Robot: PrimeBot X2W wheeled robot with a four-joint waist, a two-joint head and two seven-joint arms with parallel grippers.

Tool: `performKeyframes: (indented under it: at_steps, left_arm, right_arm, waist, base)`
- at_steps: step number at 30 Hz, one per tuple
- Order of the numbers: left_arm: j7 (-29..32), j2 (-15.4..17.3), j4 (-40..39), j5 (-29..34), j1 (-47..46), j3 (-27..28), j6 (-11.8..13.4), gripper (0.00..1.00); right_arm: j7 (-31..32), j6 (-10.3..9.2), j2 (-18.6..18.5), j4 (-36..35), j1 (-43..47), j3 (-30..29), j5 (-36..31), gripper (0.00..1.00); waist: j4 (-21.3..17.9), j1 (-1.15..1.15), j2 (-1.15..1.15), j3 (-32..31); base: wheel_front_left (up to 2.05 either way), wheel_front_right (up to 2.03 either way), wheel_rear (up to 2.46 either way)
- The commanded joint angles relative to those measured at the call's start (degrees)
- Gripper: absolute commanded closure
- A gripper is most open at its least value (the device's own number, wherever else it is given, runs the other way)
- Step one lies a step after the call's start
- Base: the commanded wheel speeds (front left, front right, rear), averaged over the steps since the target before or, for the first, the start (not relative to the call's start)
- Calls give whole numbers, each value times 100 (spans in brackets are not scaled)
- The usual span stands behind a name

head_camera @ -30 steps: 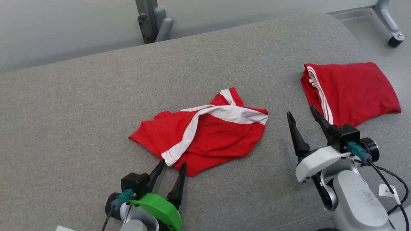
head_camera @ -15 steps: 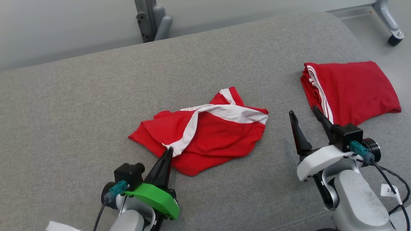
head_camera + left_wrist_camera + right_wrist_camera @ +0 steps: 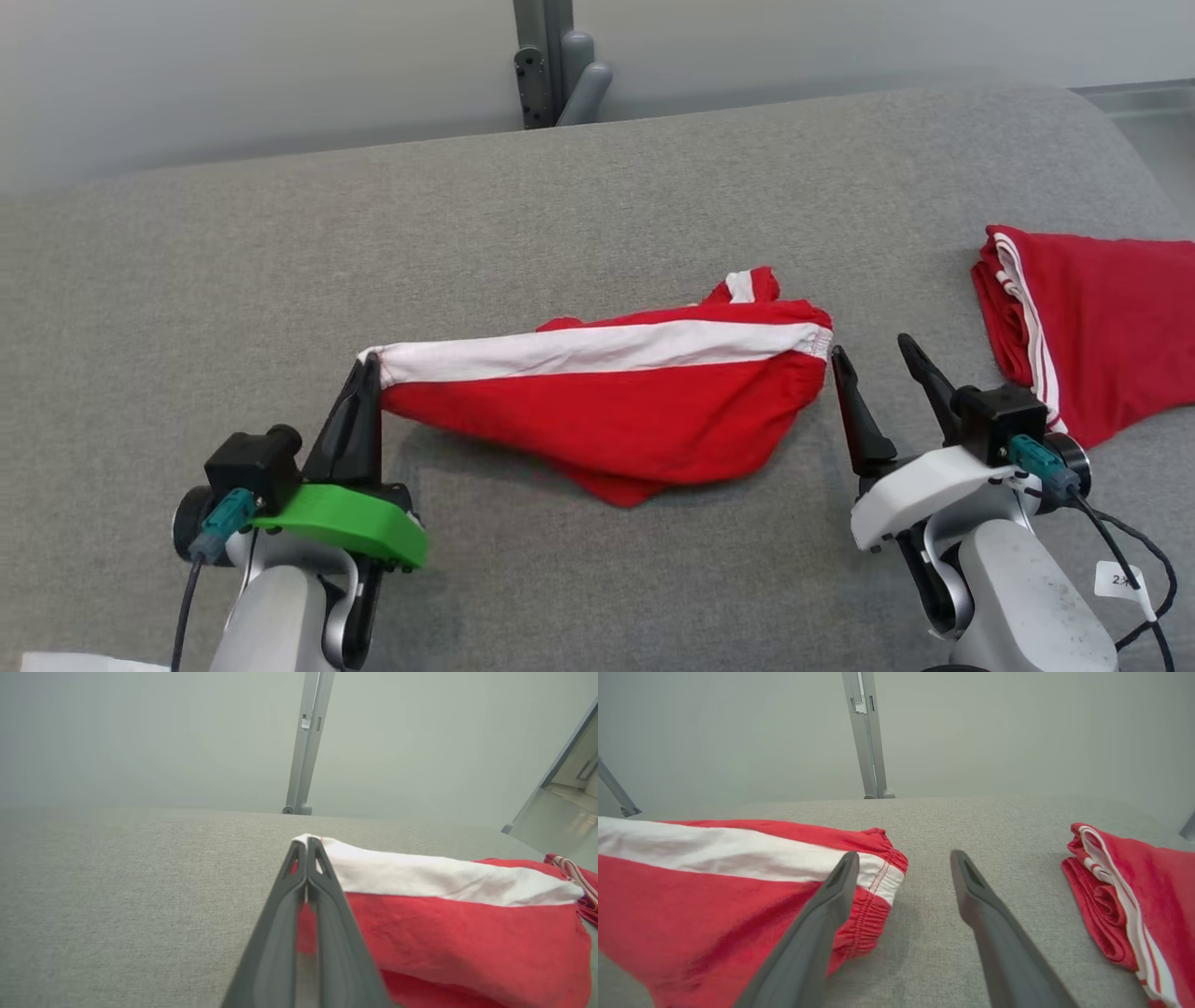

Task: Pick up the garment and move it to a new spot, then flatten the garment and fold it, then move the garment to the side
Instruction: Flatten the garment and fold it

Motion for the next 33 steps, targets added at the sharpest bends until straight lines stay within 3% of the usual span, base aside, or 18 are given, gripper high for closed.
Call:
performKeyframes:
  at_steps: [1, 12, 13, 14, 15, 33]
  left_arm:
    - [4, 72, 182, 113, -138, 95, 9, 100]
    - [3, 130, 1502, 389, -409, 548, 9, 100]
    - [3, 121, 1597, 413, -384, 576, 13, 85]
    - [3, 114, 1667, 427, -351, 615, 23, 39]
    - [3, 109, 1700, 459, -316, 648, 26, 0]
    - [3, 13, 320, 697, 1032, 1223, 362, 0]
  right_arm:
    - [-22, -8, 4, -30, 56, 14, 21, 0]
    - [-22, -8, 7, -77, -105, 4, -65, 0]
    - [-22, -8, 3, -79, -95, -6, -73, 0]
    - [-22, -8, -1, -81, -82, -7, -73, 0]
    - [-23, -8, -8, -79, -64, -17, -77, 0]
    - [-21, -8, 97, -312, 491, -83, -300, 0]
  waist:
    - [186, 0, 0, 3]
    - [-22, 0, 0, 318]
    - [-43, 0, 0, 311]
    - [-62, 0, 0, 294]
    - [-80, 0, 0, 268]
    - [86, 0, 0, -594]
  base:
    - [0, 0, 0]
    - [0, 0, 0]
    - [0, 0, 0]
    - [0, 0, 0]
    - [0, 0, 0]
    - [0, 0, 0]
